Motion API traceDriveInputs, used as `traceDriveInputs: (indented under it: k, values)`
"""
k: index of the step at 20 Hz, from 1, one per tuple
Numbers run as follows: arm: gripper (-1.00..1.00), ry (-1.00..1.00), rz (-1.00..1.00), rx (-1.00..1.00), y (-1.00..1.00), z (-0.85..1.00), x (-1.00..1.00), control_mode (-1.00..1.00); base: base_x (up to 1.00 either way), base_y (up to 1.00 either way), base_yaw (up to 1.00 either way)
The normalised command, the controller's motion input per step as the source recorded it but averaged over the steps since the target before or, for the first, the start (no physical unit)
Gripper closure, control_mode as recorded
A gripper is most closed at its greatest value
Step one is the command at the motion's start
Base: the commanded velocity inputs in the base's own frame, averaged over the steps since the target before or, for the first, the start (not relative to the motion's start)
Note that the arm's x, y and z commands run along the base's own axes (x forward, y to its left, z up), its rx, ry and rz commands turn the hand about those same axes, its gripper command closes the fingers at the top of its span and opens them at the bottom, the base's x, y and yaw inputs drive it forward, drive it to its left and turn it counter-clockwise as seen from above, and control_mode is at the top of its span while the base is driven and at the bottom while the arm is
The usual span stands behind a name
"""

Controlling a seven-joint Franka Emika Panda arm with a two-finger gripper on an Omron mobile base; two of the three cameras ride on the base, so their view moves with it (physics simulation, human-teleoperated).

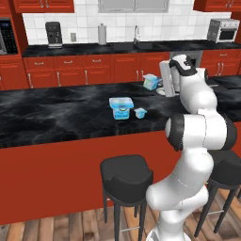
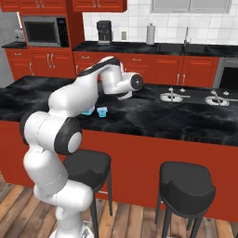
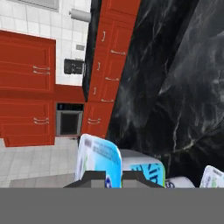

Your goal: Stack the yogurt containers by placing the smaller containers on top of the larger containers.

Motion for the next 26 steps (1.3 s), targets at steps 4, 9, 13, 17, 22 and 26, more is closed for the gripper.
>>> traceDriveInputs:
  k: [4, 9, 13, 17, 22, 26]
  values:
    - [1.0, 0.07, 0.0, 0.0, 0.21, 0.0, -0.33, -1.0, 0.0, 0.0, 0.0]
    - [1.0, 0.1, 0.0, 0.01, 0.25, 0.0, -0.28, -1.0, 0.0, 0.0, 0.0]
    - [1.0, 0.13, 0.0, 0.03, 0.27, 0.0, -0.24, -1.0, 0.0, 0.0, 0.0]
    - [1.0, 0.11, 0.0, 0.02, 0.31, 0.0, -0.22, -1.0, 0.0, 0.0, 0.0]
    - [1.0, 0.03, 0.0, 0.0, 0.32, -0.02, -0.1, -1.0, 0.0, 0.0, 0.0]
    - [1.0, 0.0, 0.0, 0.0, 0.26, -0.11, -0.08, -1.0, 0.0, 0.0, 0.0]
